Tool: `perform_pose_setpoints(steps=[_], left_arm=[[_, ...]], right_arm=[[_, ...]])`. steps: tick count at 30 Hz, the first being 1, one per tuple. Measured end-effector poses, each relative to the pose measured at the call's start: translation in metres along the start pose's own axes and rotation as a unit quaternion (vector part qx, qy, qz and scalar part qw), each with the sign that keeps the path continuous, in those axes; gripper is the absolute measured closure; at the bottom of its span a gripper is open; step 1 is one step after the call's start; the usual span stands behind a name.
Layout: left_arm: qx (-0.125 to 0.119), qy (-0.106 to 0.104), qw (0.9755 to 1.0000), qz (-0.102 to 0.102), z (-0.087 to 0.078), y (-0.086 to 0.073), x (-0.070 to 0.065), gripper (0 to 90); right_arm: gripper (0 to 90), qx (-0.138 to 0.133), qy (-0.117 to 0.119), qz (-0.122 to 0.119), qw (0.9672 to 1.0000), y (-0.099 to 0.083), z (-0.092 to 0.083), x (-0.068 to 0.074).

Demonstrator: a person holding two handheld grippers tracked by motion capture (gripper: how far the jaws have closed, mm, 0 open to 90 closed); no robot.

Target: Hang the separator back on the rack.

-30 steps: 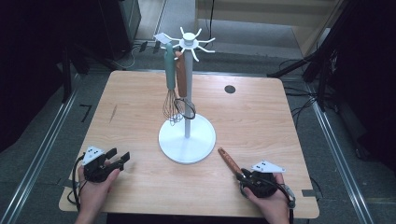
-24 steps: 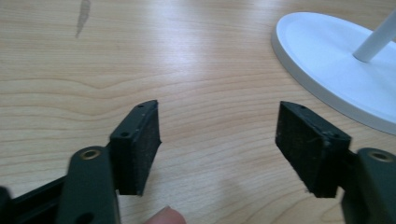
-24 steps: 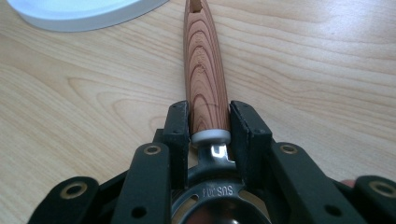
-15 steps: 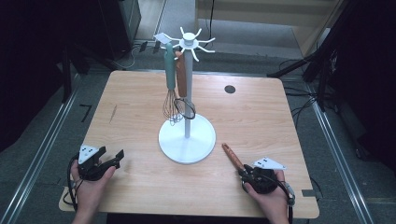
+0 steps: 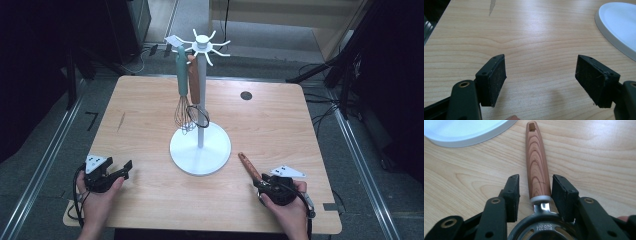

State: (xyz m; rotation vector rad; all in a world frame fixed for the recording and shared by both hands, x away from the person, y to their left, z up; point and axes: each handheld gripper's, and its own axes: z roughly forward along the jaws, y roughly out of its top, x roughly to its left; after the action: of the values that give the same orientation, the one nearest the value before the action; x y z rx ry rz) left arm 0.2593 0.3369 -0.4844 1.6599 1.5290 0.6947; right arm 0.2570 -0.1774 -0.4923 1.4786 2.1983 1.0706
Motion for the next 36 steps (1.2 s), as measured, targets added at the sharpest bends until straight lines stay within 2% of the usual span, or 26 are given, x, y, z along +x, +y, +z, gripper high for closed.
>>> perform_pose_setpoints(steps=[6, 8, 10, 13, 16, 18, 21, 23, 27, 29, 31, 36], left_arm=[[0.001, 0.000, 1.0000, -0.001, 0.000, 0.000, 0.000, 25.4], [0.001, 0.000, 1.0000, 0.001, 0.000, 0.000, 0.000, 25.3], [-0.001, 0.002, 1.0000, 0.005, 0.000, 0.000, -0.001, 24.9], [-0.001, 0.001, 1.0000, 0.006, 0.000, 0.000, -0.001, 23.2], [-0.001, 0.002, 1.0000, 0.005, 0.000, 0.000, -0.001, 21.1], [-0.001, 0.003, 1.0000, 0.005, 0.000, 0.000, -0.001, 20.7], [0.001, 0.002, 1.0000, 0.005, 0.000, 0.000, -0.001, 20.7], [0.001, 0.002, 1.0000, 0.005, 0.000, 0.000, -0.001, 20.7], [0.002, 0.003, 1.0000, 0.006, 0.000, 0.000, -0.001, 20.7], [0.002, 0.003, 1.0000, 0.005, 0.001, 0.000, -0.001, 20.7], [0.004, 0.004, 1.0000, 0.007, 0.000, 0.000, -0.001, 20.7], [0.004, 0.005, 1.0000, 0.006, 0.001, 0.000, -0.002, 20.8]], right_arm=[[60.5, 0.007, -0.032, -0.026, 0.9991, 0.007, -0.010, 0.004], [58.8, 0.010, -0.030, -0.029, 0.9991, 0.013, -0.015, 0.004], [56.0, 0.024, -0.024, -0.033, 0.9989, 0.020, -0.017, 0.004], [55.2, 0.048, -0.038, -0.045, 0.9971, 0.028, -0.015, 0.004], [56.0, 0.066, -0.032, -0.039, 0.9965, 0.035, -0.013, 0.001], [59.1, 0.088, -0.021, -0.048, 0.9948, 0.039, -0.011, 0.000], [61.3, 0.122, -0.022, -0.076, 0.9894, 0.044, -0.006, 0.003], [62.7, 0.135, -0.019, -0.086, 0.9869, 0.046, -0.003, 0.006], [67.0, 0.159, -0.026, -0.081, 0.9837, 0.049, 0.002, 0.009], [67.9, 0.164, -0.021, -0.076, 0.9833, 0.050, 0.002, 0.008], [67.8, 0.170, -0.020, -0.072, 0.9827, 0.050, 0.002, 0.006], [66.7, 0.195, -0.020, -0.072, 0.9780, 0.051, 0.005, 0.006]])
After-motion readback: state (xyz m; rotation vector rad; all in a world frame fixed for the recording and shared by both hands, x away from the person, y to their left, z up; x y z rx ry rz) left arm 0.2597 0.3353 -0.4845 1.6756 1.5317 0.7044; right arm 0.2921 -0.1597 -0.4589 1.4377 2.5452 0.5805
